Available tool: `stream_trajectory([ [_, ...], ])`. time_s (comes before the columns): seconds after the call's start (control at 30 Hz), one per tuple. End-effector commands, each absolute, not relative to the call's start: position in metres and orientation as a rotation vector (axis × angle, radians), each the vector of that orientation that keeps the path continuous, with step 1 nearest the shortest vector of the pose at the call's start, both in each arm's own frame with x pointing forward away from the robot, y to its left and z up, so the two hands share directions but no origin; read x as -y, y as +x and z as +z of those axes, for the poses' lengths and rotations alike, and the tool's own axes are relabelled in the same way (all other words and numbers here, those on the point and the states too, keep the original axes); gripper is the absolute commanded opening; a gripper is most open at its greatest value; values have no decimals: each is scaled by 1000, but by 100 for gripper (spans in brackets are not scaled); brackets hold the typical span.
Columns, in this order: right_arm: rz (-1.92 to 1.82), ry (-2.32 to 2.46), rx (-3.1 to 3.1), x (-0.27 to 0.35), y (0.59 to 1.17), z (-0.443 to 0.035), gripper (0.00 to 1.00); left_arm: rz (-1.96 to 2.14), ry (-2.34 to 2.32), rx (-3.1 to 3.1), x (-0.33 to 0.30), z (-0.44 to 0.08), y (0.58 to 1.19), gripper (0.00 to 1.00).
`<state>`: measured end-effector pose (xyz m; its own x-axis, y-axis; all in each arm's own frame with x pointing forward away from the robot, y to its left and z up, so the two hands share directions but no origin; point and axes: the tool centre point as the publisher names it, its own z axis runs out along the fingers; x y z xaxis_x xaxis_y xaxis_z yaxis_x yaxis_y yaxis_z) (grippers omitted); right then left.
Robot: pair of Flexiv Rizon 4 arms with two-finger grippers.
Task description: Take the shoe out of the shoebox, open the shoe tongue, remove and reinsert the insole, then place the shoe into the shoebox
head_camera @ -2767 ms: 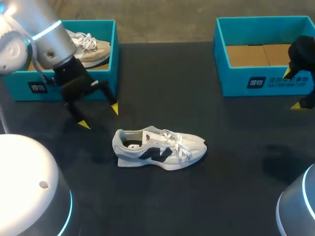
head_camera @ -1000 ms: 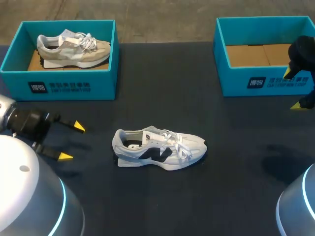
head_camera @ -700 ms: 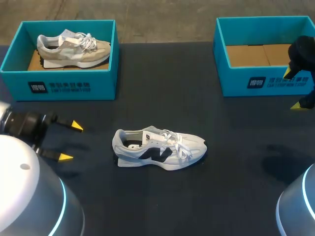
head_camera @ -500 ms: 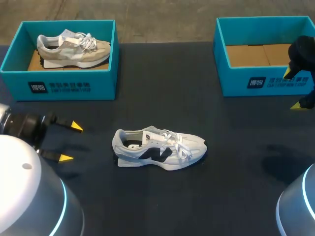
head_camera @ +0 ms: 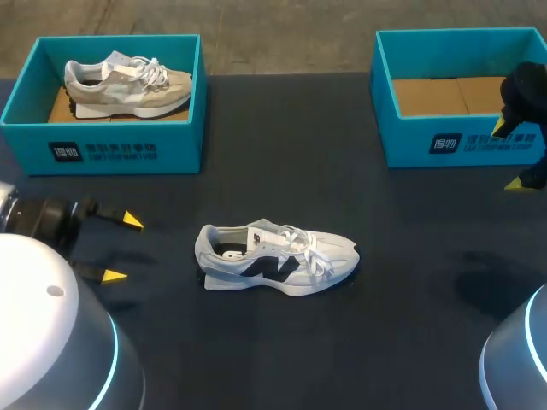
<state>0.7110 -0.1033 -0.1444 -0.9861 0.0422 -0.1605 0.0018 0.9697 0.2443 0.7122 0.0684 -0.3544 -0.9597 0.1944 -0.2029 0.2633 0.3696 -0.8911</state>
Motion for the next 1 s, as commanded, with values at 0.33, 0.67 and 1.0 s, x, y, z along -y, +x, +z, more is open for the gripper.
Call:
stream_trajectory([
  [0.33, 362, 33, -2958, 102, 713, -145, 100, -1780, 235, -2505, -70, -364, 729, 100],
  [0.67, 362, 33, -2958, 102, 713, -145, 100, -1837, 9, -2554, -72, -379, 750, 100],
  [1.0, 362, 33, -2958, 102, 713, -145, 100, -1810, 4, -2593, -66, -388, 747, 100],
])
